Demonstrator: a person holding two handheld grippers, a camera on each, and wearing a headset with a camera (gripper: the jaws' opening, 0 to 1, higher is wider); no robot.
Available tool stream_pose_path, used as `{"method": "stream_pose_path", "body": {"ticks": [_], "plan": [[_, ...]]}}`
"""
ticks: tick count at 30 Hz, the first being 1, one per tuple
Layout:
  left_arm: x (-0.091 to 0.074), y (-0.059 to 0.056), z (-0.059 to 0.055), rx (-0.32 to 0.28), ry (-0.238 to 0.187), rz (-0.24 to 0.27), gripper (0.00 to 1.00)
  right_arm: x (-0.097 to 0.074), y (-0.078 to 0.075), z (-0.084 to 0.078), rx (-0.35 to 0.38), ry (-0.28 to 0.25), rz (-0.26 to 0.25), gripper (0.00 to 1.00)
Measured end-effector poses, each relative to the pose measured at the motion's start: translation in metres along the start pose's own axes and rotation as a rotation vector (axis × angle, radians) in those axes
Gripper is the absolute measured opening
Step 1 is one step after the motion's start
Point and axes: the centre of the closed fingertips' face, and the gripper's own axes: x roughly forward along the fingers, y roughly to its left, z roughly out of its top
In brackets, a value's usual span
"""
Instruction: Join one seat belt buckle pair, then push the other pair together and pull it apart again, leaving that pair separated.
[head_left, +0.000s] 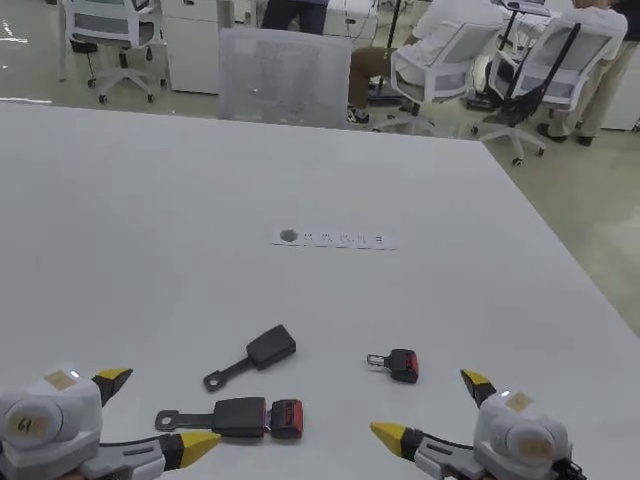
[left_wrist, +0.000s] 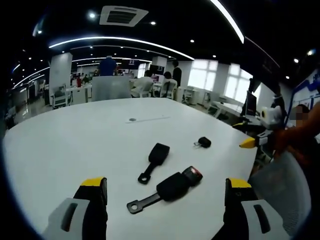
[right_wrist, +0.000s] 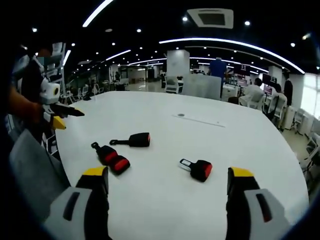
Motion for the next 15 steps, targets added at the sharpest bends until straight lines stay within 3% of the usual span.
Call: {"method": "stream_pose_path", "body": {"ticks": [15], "plan": [[-0.0027,-0.0009,-0.0041,-0.013,-0.005,0.005,1.00,-0.0023,0.0005,-0.0004,0.011,-0.004,-0.007,1.00]]}}
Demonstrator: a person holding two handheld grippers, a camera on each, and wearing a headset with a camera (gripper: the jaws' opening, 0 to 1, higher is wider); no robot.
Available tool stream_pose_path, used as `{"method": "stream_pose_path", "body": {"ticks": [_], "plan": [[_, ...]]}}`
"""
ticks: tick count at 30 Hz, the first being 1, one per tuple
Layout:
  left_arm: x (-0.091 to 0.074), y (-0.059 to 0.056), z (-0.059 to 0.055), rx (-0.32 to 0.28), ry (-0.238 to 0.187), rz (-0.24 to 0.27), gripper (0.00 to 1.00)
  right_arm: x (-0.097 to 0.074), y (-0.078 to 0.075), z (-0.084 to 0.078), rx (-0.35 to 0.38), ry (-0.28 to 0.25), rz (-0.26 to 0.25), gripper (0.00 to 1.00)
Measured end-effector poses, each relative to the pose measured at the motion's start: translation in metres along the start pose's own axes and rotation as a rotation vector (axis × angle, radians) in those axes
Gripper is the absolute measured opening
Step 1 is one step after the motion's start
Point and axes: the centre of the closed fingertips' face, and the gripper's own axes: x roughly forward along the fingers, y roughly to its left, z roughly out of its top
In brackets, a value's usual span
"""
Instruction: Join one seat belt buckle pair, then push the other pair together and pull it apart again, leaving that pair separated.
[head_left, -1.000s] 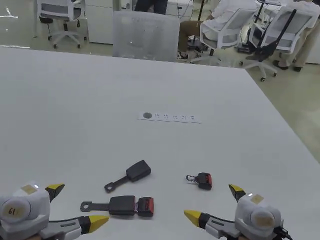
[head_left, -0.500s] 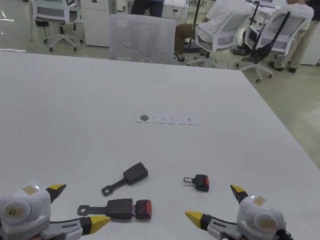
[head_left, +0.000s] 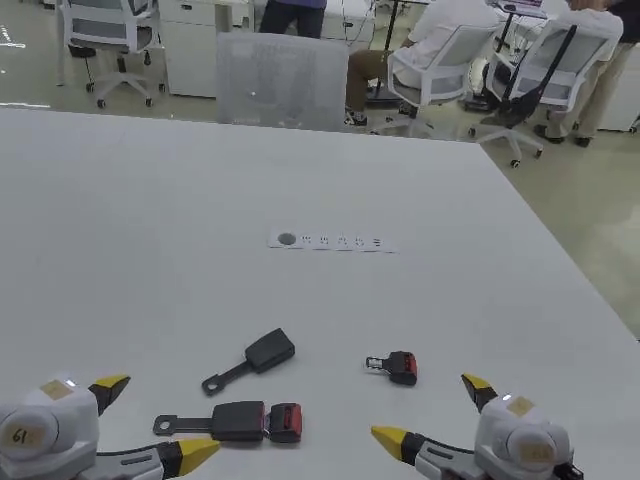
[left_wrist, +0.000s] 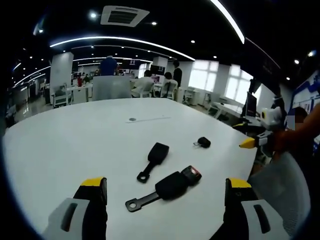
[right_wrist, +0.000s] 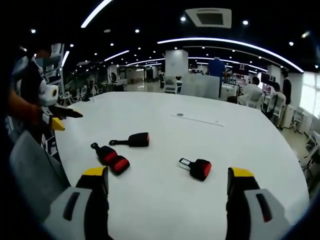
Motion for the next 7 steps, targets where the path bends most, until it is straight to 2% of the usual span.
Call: {"method": "stream_pose_path", "body": {"ticks": [7], "plan": [[-0.0049,-0.0010,-0.0052,-0.014,-0.006,0.003,1.00,-0.0052,0.0057,-0.0039,0.000,0.005,0.005,1.00]]}}
